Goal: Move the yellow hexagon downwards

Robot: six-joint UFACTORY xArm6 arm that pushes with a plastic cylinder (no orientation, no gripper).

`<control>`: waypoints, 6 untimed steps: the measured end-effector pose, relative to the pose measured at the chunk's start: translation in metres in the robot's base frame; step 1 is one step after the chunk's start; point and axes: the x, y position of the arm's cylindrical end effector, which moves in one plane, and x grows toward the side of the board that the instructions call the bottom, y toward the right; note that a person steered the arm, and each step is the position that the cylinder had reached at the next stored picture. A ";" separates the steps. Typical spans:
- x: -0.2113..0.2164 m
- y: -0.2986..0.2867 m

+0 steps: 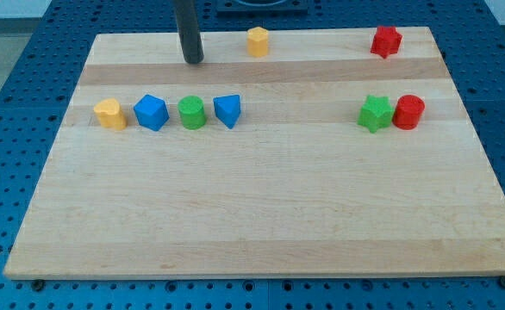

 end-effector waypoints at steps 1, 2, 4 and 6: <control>-0.031 0.017; -0.046 0.068; -0.037 0.112; 0.001 0.141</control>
